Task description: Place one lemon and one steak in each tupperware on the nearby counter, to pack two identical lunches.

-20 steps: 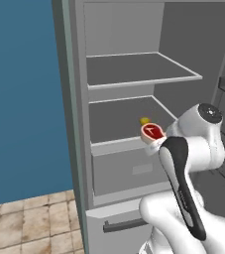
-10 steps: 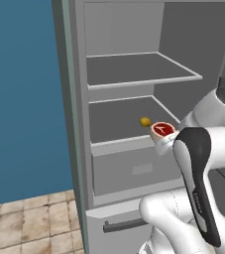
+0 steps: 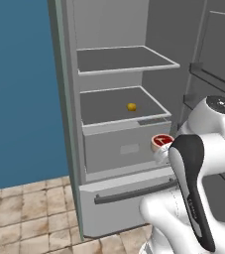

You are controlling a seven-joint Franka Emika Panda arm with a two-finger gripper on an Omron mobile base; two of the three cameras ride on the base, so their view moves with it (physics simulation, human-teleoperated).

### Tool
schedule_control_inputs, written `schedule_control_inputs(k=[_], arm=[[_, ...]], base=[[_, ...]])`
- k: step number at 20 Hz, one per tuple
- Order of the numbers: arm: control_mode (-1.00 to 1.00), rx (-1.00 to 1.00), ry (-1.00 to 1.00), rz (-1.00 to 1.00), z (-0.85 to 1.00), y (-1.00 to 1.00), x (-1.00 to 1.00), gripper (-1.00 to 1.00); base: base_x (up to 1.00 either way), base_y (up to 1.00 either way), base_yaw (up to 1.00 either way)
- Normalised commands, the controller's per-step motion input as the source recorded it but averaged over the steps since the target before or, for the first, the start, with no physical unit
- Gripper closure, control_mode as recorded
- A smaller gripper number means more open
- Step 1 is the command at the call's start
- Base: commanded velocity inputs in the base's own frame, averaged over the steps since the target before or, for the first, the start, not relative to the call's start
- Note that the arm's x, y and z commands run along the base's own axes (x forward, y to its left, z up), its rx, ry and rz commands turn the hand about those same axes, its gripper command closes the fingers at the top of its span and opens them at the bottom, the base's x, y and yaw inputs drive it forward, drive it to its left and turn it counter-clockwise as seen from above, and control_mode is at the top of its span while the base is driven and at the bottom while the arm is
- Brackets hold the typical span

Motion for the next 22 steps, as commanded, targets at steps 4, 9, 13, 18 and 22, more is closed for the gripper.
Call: schedule_control_inputs(k=[4, 9, 13, 18, 22], arm=[[1.00, 0.00, 0.00, 0.00, 0.00, 0.00, 0.00, 1.00], [1.00, 0.00, 0.00, 0.00, 0.00, 0.00, 0.00, 1.00], [1.00, 0.00, 0.00, 0.00, 0.00, 0.00, 0.00, 1.00], [1.00, 0.00, 0.00, 0.00, 0.00, 0.00, 0.00, 1.00], [1.00, 0.00, 0.00, 0.00, 0.00, 0.00, 0.00, 1.00]], base=[[-1.00, 0.16, -0.01], [-0.66, 0.60, -0.10], [-0.31, 0.96, -0.33], [-0.41, 0.84, -0.49], [-0.83, 0.21, -0.64]])
